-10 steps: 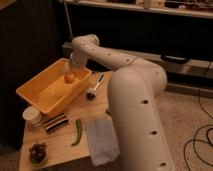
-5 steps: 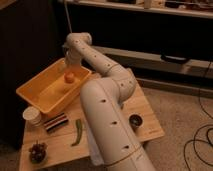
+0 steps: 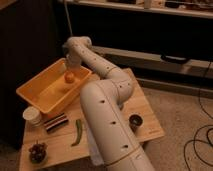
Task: Place apple in paper cup
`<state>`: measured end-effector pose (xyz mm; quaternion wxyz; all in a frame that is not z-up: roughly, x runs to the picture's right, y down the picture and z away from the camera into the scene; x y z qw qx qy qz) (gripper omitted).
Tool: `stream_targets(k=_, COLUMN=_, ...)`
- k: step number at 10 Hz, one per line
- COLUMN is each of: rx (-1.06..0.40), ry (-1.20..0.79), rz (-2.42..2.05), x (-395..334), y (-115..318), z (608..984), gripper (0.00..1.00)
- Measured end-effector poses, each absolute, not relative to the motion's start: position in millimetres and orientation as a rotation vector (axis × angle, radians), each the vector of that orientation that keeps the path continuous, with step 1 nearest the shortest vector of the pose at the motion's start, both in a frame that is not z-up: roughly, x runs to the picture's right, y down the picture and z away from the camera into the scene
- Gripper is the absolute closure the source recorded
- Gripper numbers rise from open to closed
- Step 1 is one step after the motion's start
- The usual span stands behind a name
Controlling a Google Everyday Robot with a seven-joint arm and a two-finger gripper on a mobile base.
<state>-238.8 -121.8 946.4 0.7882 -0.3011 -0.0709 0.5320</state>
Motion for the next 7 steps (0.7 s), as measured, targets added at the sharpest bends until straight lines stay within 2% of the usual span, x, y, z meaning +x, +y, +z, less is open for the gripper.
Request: stream_targets(k=7, rx=-0.617, ry=-0.184, rz=1.078, x=-271.2, y=-91.7, z=964.5, gripper=0.2)
